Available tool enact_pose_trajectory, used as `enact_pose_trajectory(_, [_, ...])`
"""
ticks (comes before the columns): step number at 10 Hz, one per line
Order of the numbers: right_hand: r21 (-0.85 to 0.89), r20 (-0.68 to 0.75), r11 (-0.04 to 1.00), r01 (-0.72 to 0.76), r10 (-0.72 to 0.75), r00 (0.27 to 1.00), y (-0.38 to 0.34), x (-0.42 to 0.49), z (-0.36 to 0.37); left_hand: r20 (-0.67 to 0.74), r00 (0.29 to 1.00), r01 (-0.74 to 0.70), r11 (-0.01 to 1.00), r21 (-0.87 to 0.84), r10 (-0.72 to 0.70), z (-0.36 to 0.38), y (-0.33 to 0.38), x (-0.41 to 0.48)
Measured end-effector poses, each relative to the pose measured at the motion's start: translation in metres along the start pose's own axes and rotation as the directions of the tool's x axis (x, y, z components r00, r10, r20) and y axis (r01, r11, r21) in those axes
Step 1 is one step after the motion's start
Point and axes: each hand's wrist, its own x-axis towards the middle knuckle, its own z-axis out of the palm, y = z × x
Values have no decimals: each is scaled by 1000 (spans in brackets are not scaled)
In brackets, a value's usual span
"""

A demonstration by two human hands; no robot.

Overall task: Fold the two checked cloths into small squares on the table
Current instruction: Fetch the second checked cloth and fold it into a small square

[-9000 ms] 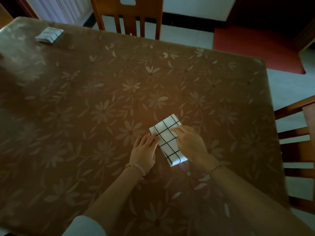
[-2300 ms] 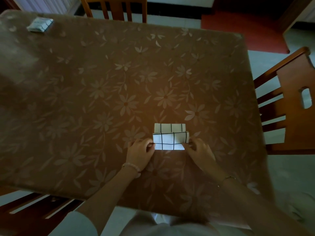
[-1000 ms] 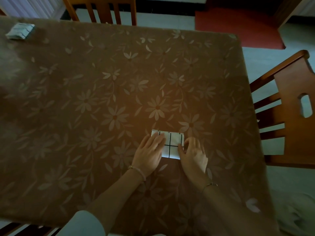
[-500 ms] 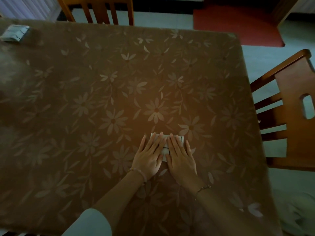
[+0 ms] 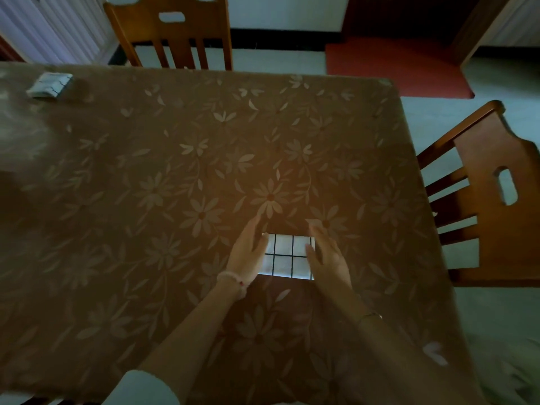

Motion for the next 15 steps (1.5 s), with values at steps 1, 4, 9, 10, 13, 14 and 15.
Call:
enact_pose_trajectory(1, [300,3,914,-275,287,958,-2,-8,-15,-54,993,91,976,-195,-103,-9,-2,-12])
enact_pose_trajectory(4, [410,-20,825,-389,435,900,18,-40,-21,-45,944,282,870,-406,-327,-7,-32,-44])
enact_pose_trajectory(9, [444,136,785,-432,417,899,6,-59,-14,208,913,406,832,-378,-351,18,-20,-89])
enact_pose_trajectory(10, [432,96,786,-442,447,889,8,-66,-22,305,895,420,845,-330,-326,26,-25,-108])
enact_pose_trajectory(13, [535,50,638,-554,631,774,19,-95,-15,104,964,257,955,-151,-243,1,-27,-85])
enact_pose_trajectory(14, [627,144,517,-583,658,739,14,-97,-8,122,952,291,953,-82,-280,2,-18,-74])
enact_pose_trajectory(15, [713,267,347,-609,669,694,0,-99,-3,189,938,303,953,-30,-292,12,-7,-72])
